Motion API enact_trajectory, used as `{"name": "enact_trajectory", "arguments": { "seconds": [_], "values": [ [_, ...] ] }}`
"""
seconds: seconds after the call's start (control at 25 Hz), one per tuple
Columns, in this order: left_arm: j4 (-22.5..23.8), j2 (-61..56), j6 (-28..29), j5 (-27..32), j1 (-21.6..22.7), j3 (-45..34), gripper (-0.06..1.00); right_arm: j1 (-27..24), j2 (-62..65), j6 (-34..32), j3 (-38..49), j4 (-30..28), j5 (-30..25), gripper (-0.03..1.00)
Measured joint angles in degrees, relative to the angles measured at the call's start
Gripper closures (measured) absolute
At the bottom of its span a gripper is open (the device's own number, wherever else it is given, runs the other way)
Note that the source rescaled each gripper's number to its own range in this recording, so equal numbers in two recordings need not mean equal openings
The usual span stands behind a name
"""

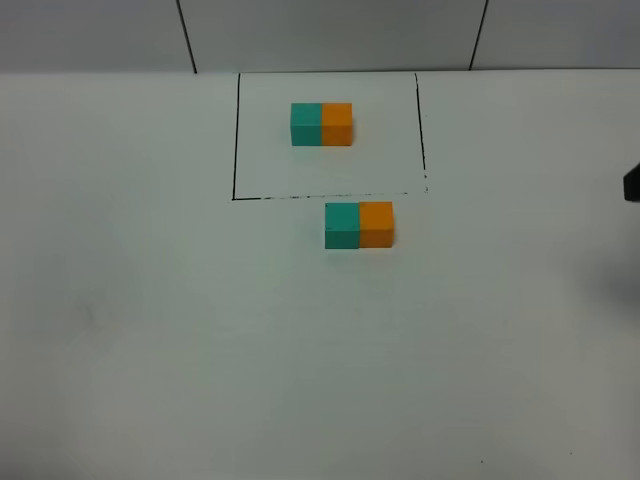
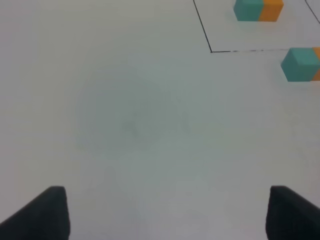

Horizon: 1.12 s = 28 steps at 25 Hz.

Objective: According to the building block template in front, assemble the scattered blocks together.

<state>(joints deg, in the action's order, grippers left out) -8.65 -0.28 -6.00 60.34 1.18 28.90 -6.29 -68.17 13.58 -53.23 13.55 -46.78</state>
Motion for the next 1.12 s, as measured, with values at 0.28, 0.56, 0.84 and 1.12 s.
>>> {"name": "enact_trajectory", "arguments": {
  "seconds": [0.28, 0.56, 0.84, 1.12],
  "values": [
    [0.0, 0.0, 0.0, 0.0, 0.0, 0.0, 0.27, 0.0, 18.6, -3.7, 13.6, -0.8, -1.7, -0.02],
    [0.0, 0.0, 0.0, 0.0, 0.0, 0.0, 0.27, 0.0, 37.2, -7.4, 17.6, -0.6, -10.2, -0.02],
    [0.0, 0.0, 0.0, 0.0, 0.0, 0.0, 0.27, 2.0, 46.7, -13.6, 21.4, -2.3, -17.4, 0.05],
    [0.0, 0.0, 0.0, 0.0, 0.0, 0.0, 0.27, 4.2, 57.7, -14.4, 23.1, -2.4, -17.3, 0.22]
  ]
}}
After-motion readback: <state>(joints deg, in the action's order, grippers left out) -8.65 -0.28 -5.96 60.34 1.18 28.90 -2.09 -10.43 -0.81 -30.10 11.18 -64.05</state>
